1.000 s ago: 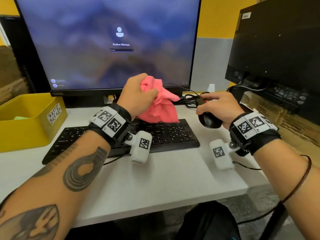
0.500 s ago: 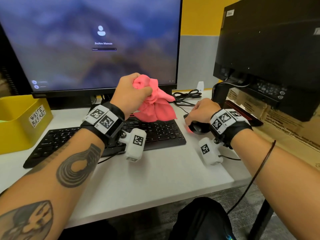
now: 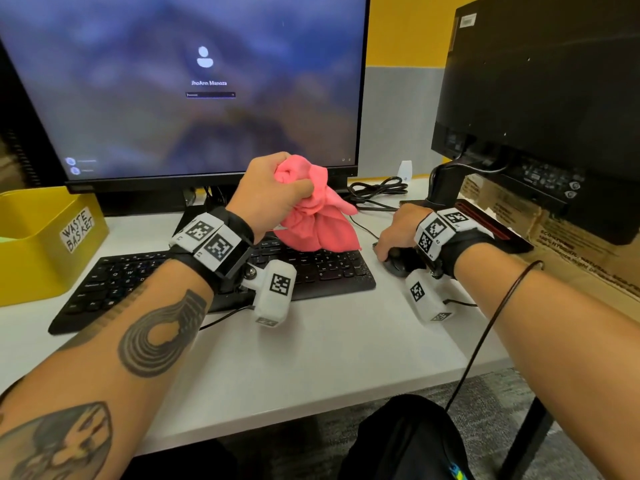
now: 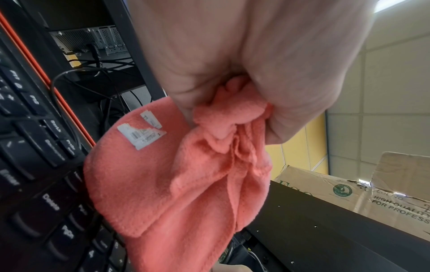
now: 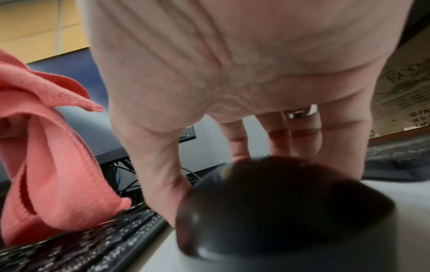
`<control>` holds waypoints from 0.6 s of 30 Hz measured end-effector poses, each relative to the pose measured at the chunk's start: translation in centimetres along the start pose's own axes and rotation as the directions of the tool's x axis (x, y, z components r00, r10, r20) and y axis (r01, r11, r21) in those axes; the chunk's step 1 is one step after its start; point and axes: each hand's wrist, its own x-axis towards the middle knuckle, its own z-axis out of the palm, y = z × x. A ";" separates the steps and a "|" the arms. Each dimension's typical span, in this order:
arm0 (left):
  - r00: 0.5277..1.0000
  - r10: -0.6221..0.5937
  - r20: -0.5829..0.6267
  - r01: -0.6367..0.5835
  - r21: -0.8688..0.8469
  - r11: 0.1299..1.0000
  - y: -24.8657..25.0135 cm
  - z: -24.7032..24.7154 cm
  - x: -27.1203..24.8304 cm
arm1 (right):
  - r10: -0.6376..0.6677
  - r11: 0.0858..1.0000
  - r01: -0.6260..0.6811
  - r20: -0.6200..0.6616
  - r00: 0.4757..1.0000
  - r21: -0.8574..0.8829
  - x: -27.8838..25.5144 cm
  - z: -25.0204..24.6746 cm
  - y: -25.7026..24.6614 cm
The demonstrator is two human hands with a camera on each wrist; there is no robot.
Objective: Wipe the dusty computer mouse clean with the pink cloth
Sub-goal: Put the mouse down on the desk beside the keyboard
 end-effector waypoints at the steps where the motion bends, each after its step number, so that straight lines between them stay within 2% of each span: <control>1: 1.000 -0.001 0.003 0.001 0.000 1.000 0.0 0.0 0.0 | -0.014 1.000 0.014 0.012 1.000 -0.019 0.2 0.0 -0.1; 6: 1.000 -0.012 0.012 0.012 0.004 1.000 0.0 -0.1 0.0 | -0.032 0.998 0.033 0.020 0.999 -0.044 0.6 -0.1 -0.1; 13: 0.999 -0.023 0.022 0.024 -0.007 1.000 0.1 -0.1 -0.1 | 0.000 0.996 0.001 -0.013 1.000 0.085 0.6 -0.2 0.7; 16: 0.999 -0.026 0.032 0.027 -0.035 0.999 0.4 0.0 -0.2 | 0.002 0.976 0.028 -0.138 0.990 0.217 -0.1 -1.1 0.9; 18: 0.999 -0.021 0.031 0.024 -0.080 0.997 0.7 0.1 -0.2 | -0.099 0.936 0.175 -0.252 0.963 0.304 -0.9 -2.0 0.8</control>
